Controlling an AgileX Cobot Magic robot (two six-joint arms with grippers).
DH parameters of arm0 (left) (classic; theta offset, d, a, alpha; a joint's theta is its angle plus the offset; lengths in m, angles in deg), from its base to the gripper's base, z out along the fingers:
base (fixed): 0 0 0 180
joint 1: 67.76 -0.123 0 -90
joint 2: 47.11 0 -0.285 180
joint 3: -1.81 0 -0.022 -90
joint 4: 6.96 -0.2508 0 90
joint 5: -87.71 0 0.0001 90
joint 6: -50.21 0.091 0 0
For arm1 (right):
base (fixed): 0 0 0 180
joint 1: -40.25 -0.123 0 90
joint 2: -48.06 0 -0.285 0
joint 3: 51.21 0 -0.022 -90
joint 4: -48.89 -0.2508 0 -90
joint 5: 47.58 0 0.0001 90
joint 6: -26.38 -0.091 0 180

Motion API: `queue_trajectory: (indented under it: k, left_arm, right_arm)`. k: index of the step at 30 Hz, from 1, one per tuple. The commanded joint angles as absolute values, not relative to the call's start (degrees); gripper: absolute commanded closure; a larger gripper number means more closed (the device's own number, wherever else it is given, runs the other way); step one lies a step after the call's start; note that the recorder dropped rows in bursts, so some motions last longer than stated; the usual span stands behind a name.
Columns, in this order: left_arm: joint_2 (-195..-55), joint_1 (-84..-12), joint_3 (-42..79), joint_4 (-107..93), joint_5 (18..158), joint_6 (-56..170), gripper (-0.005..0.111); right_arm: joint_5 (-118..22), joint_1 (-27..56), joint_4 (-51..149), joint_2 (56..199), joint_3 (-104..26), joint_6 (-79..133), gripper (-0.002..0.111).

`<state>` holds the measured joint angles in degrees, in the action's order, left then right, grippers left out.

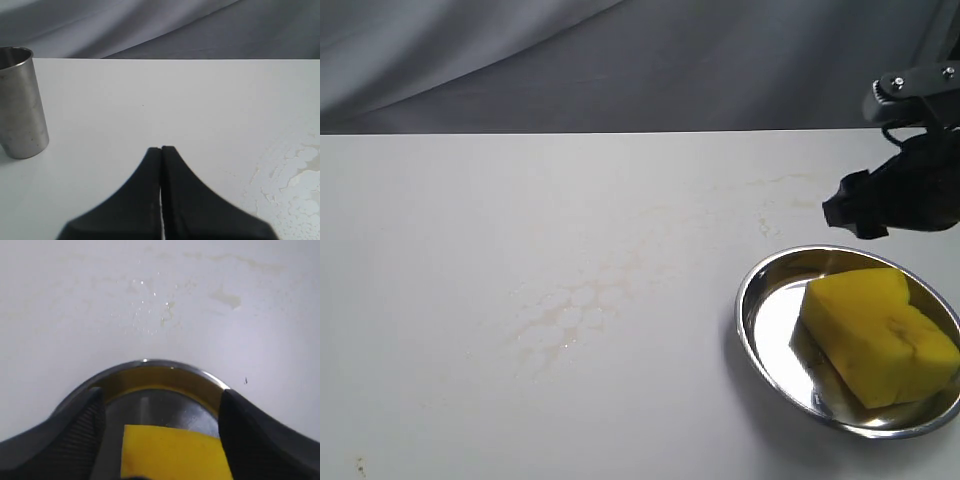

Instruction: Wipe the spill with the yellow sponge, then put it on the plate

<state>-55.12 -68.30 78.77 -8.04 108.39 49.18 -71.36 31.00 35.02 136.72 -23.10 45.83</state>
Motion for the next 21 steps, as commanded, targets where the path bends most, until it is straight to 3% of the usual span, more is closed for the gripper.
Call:
queue_trajectory:
  k: [1,11,21]
  left_arm:
    - [-54.89,-68.26,79.03,-8.20,107.66,49.04,0.107]
    - [-54.89,-68.26,79.03,-8.20,107.66,49.04,0.107]
    - [-54.89,-68.26,79.03,-8.20,107.66,49.04,0.107]
  right_arm:
    - [-70.40,31.33,33.01,130.15,-23.13,47.14,0.057]
    - [-75.77,31.33,33.01,116.08,-23.13,50.49,0.057]
    - [-82.09,31.33,31.69,112.81,-23.13,54.58,0.057]
